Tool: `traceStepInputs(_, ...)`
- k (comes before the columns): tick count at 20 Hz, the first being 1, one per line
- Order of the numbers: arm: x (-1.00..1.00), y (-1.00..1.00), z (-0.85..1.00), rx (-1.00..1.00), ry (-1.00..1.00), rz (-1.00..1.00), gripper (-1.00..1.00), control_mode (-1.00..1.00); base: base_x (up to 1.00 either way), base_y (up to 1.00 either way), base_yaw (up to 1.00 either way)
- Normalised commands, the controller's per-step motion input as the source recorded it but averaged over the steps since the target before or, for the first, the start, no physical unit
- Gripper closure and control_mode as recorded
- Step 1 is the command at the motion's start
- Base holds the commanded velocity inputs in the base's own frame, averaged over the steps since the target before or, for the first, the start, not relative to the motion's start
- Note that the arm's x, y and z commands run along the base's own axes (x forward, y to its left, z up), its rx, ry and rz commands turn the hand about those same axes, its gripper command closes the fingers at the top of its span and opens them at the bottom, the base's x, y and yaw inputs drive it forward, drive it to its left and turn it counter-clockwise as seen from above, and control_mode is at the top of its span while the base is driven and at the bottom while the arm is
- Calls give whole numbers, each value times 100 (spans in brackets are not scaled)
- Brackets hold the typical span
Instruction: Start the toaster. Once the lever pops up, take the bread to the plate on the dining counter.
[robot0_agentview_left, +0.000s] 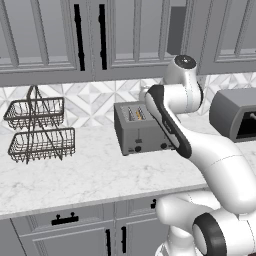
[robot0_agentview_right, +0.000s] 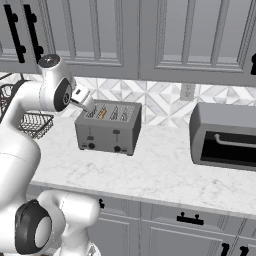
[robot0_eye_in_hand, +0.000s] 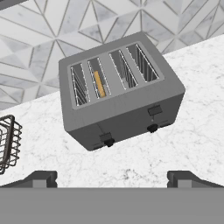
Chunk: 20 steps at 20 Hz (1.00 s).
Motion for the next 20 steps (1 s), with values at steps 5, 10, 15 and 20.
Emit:
traceStepInputs(5,0,0,0,0,0,0,-100,-100,0,0,0)
traceStepInputs(10,0,0,0,0,0,0,-100,-100,0,0,0)
traceStepInputs(15,0,0,0,0,0,0,-100,-100,0,0,0)
traceStepInputs(20,0,0,0,0,0,0,-100,-100,0,0,0)
